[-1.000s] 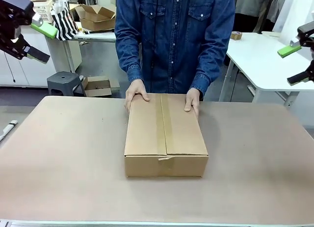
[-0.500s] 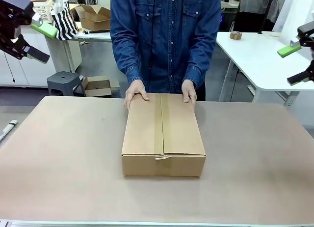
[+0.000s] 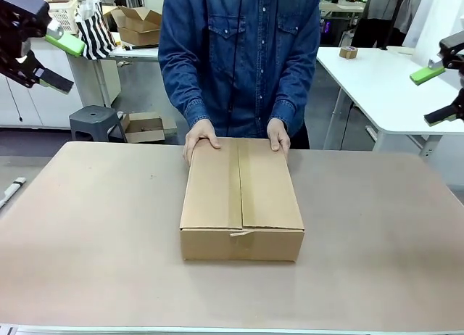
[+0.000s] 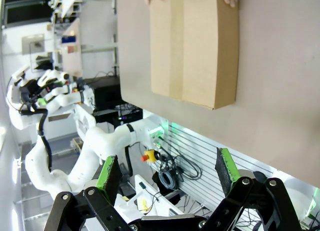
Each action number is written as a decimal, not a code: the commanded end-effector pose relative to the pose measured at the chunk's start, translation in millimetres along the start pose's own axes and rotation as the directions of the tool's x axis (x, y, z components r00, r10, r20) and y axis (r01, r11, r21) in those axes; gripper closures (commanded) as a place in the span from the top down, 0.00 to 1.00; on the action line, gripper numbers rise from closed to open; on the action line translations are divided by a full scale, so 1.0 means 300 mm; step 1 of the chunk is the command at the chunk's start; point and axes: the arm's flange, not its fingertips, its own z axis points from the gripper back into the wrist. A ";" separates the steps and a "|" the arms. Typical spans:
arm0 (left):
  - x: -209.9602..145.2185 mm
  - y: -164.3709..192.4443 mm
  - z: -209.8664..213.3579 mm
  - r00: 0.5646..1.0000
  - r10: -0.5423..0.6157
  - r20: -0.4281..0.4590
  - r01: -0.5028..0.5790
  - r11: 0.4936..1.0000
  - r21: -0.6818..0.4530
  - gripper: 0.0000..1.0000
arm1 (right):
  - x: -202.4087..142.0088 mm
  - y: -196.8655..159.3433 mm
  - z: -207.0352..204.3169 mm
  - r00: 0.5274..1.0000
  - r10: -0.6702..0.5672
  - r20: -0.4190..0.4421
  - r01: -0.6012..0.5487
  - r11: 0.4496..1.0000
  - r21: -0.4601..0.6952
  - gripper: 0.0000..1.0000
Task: Pack the gift set into the box.
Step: Press and hold the closed box until the human finishes sealing it.
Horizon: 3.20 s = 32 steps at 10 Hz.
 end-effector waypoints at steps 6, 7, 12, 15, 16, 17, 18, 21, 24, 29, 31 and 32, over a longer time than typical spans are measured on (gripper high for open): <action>0.000 0.000 0.000 1.000 0.000 0.000 0.000 1.000 0.000 1.00 | 0.031 0.040 -0.043 0.998 0.052 0.021 -0.050 0.994 -0.092 1.00; 0.028 -0.027 -0.108 0.979 -0.203 0.016 0.202 0.979 0.030 1.00 | 0.064 0.103 -0.115 0.985 0.169 0.024 -0.165 0.977 -0.134 1.00; -0.026 -0.135 -0.569 0.623 -0.757 0.197 0.782 0.600 -0.170 1.00 | 0.104 0.290 -0.584 0.432 0.875 0.217 -0.899 0.436 0.031 1.00; -0.087 0.009 -0.575 0.652 -0.738 0.177 0.757 0.618 -0.212 1.00 | 0.032 0.108 -0.643 0.390 0.827 0.404 -0.891 0.227 0.393 1.00; -0.101 0.088 -0.545 0.703 -0.692 0.164 0.710 0.667 -0.228 1.00 | 0.016 0.002 -0.606 0.449 0.833 0.323 -0.809 0.225 0.543 1.00; -0.098 0.217 -0.506 0.904 -0.426 0.008 0.416 0.877 -0.242 1.00 | 0.030 0.259 -0.656 0.470 0.849 0.242 -0.876 0.482 0.009 1.00; -0.100 0.018 -0.587 0.670 -0.720 0.183 0.742 0.638 -0.208 1.00 | 0.030 0.259 -0.656 0.470 0.849 0.242 -0.876 0.482 0.009 1.00; -0.100 0.018 -0.587 0.670 -0.720 0.183 0.742 0.638 -0.208 1.00 | 0.020 0.200 -0.648 0.438 0.859 0.264 -0.896 0.439 0.058 1.00; -0.169 0.182 -0.700 0.549 -0.807 0.217 0.833 0.508 -0.218 1.00 | 0.132 0.024 -0.820 0.320 0.849 0.420 -0.909 0.400 -0.117 1.00; -0.292 0.434 -0.970 0.530 -0.762 0.372 0.844 0.516 -0.145 1.00 | 0.092 -0.229 -1.076 0.363 0.865 0.345 -0.925 0.290 0.247 1.00; -0.315 0.507 -1.016 0.506 -0.798 0.327 0.856 0.512 -0.075 1.00 | 0.084 -0.277 -1.101 0.270 0.890 0.368 -0.957 0.206 0.205 1.00; -0.323 0.533 -1.034 0.492 -0.815 0.308 0.863 0.502 -0.052 1.00 | 0.082 -0.280 -1.092 0.244 0.886 0.394 -0.962 0.170 0.212 1.00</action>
